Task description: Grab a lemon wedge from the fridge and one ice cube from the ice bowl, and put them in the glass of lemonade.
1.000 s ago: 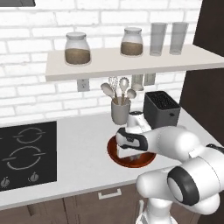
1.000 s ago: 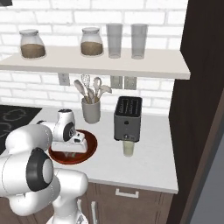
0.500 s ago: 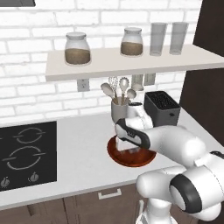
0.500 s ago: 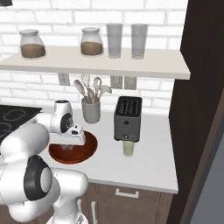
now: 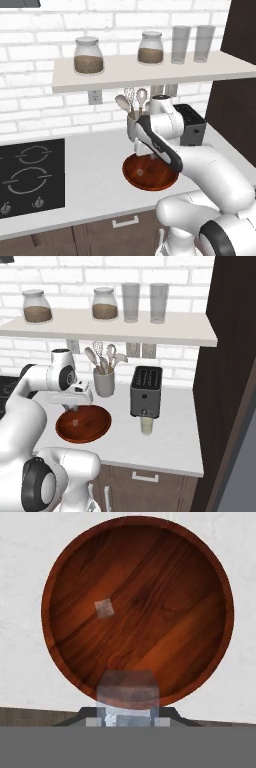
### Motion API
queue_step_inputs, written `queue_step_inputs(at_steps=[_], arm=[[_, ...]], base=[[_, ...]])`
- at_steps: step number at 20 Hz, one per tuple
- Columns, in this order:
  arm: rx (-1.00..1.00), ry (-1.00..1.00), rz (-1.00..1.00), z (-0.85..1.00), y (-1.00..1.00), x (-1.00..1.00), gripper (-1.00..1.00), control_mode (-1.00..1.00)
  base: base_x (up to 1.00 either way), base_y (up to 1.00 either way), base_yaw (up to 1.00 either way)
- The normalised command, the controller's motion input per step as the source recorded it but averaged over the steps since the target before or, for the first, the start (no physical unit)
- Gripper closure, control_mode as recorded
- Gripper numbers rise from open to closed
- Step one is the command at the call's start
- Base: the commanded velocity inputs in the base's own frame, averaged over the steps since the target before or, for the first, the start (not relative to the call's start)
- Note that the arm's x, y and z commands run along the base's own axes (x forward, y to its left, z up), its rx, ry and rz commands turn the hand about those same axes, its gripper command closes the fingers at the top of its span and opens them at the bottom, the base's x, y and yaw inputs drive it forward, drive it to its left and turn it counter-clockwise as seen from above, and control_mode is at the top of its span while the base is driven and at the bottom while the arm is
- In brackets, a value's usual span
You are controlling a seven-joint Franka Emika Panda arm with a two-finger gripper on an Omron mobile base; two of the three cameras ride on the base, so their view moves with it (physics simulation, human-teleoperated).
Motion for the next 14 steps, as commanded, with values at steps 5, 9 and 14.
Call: queue_step_inputs(at_steps=[5,9,14], arm=[[0.08,-0.13,0.0,0.3,0.0,-0.4,1.0,-1.0],[0.06,-0.13,0.0,0.13,0.0,-0.58,1.0,-1.0],[0.04,-0.12,0.0,0.09,0.0,-0.46,1.0,-1.0]], base=[[0.0,0.0,0.0],[0.0,0.0,0.0],[0.0,0.0,0.0]])
